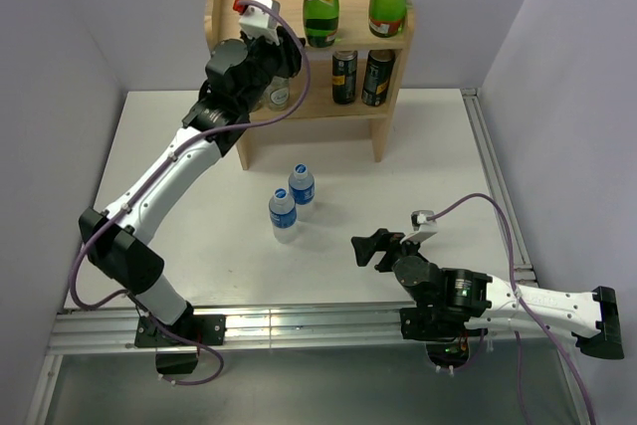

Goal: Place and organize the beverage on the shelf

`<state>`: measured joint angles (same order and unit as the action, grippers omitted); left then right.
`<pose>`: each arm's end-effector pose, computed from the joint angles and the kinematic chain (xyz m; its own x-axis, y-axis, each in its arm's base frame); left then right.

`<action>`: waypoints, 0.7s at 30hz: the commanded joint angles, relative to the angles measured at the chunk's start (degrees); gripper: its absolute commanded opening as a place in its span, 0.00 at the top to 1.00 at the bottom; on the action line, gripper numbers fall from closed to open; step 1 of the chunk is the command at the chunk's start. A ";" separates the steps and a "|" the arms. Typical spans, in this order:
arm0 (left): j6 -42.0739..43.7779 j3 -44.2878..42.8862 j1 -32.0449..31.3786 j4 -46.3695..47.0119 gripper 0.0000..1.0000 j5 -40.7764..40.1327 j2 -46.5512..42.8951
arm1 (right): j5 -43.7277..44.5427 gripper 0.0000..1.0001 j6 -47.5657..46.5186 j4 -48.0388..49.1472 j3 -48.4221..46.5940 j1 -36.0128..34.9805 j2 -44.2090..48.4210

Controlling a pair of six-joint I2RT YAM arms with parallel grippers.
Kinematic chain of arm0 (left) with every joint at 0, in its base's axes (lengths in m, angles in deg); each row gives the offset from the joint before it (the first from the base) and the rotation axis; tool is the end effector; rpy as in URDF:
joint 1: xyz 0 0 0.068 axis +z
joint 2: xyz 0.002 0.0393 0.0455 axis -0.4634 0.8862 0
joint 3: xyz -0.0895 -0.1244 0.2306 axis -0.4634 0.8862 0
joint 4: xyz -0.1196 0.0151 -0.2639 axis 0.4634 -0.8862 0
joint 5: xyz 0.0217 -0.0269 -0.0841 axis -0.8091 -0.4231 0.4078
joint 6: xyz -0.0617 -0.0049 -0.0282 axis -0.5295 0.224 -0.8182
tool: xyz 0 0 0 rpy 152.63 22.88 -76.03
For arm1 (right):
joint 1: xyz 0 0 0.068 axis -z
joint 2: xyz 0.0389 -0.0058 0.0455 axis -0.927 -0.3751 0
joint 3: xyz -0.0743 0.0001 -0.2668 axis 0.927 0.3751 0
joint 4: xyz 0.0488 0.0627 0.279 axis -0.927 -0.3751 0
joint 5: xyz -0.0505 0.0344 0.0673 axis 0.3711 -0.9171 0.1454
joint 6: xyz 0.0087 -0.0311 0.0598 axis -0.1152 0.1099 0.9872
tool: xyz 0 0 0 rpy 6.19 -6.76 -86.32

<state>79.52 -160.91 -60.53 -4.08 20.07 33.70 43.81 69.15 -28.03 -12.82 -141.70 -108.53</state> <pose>0.3649 -0.2291 0.4823 0.0668 -0.2122 -0.9749 0.4639 0.8717 -0.1579 0.0830 0.1400 0.1892 -0.4334 0.3838 -0.8154 -0.1976 0.8423 0.5015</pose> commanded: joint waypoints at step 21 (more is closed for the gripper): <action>-4.27 -15.33 0.06 -12.36 0.55 4.52 15.64 | 1.91 0.01 -0.27 1.44 -0.66 -0.45 -1.41</action>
<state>78.53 -176.40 -60.27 -8.58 21.58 44.84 43.81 68.93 -28.01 -12.82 -141.73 -109.47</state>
